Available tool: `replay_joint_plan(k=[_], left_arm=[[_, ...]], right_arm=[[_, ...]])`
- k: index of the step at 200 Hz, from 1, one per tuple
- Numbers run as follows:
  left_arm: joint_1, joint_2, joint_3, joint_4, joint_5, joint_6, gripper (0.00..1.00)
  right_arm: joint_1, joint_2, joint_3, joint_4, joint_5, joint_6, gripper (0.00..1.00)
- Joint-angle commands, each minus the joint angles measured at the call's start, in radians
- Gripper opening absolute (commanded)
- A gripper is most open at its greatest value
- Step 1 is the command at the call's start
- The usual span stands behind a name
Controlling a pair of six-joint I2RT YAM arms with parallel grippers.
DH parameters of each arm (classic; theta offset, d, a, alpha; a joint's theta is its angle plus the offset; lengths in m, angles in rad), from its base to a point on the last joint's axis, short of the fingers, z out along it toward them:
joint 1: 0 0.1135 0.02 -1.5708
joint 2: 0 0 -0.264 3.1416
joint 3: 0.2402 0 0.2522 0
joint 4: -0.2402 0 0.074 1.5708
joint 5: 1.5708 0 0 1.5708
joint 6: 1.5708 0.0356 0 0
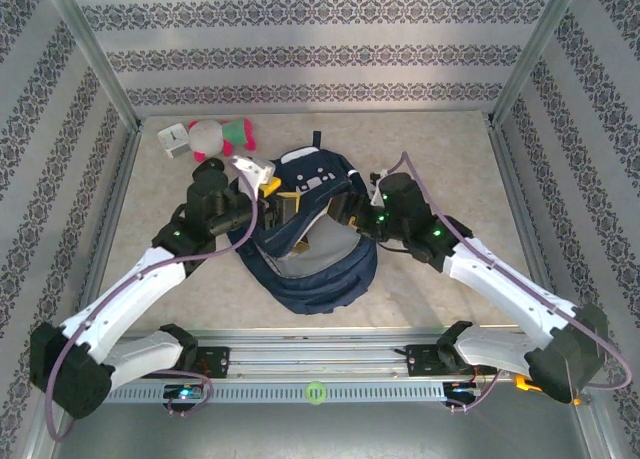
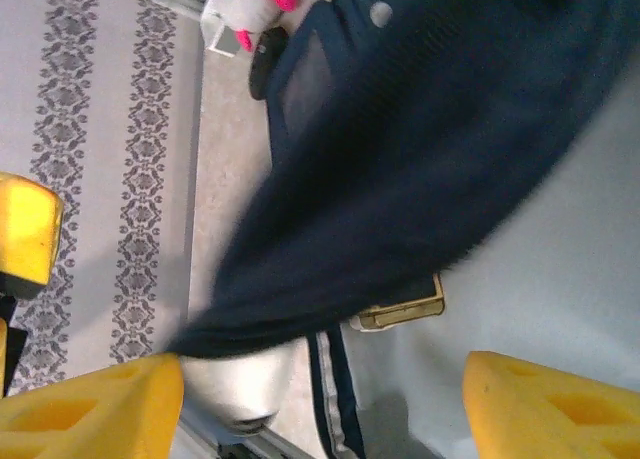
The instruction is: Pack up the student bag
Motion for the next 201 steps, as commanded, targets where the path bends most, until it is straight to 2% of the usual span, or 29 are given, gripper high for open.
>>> replay_joint_plan(k=[1, 29, 55, 81, 97, 120, 136, 152, 165, 185, 201], left_arm=[[0.04, -0.069, -0.021, -0.045, -0.068, -0.078, 0.67], [0.12, -0.097, -0.052, -0.167, -0.064, -0.221, 0.68], [0.175, -0.122, -0.124, -0.247, -0.103, -0.313, 0.68], [0.215, -0.16, -0.225, -0.215, -0.121, -0.393, 0.69], [0.227, -0.183, -0.278, -0.173, -0.137, -0.442, 0.68], [0.229, -0.201, -0.326, -0.164, -0.174, -0.462, 0.67], [0.23, -0.206, -0.341, -0.193, -0.202, -0.407, 0.64], [0.23, -0.21, -0.346, -0.222, -0.271, -0.33, 0.64], [0.229, -0.21, -0.35, -0.215, -0.323, -0.285, 0.65], [0.233, -0.201, -0.373, -0.162, -0.311, -0.291, 0.65], [0.232, -0.184, -0.391, -0.129, -0.269, -0.303, 0.65]], right_arm=[[-0.006, -0.037, 0.109, -0.143, 0.034, -0.342, 0.74], [0.002, -0.015, 0.196, -0.258, -0.014, -0.667, 0.73], [0.074, 0.048, 0.246, -0.375, -0.045, -1.045, 0.68], [0.176, 0.151, 0.271, -0.508, 0.046, -1.395, 0.67], [0.237, 0.225, 0.256, -0.523, 0.104, -1.499, 0.66], [0.297, 0.316, 0.214, -0.469, 0.126, -1.578, 0.67], [0.309, 0.363, 0.183, -0.398, 0.154, -1.595, 0.66], [0.311, 0.389, 0.121, -0.291, 0.24, -1.635, 0.62], [0.312, 0.396, 0.061, -0.199, 0.302, -1.702, 0.55], [0.311, 0.389, 0.001, -0.085, 0.363, -1.775, 0.31], [0.298, 0.361, 0.002, -0.073, 0.344, -1.812, 0.13]])
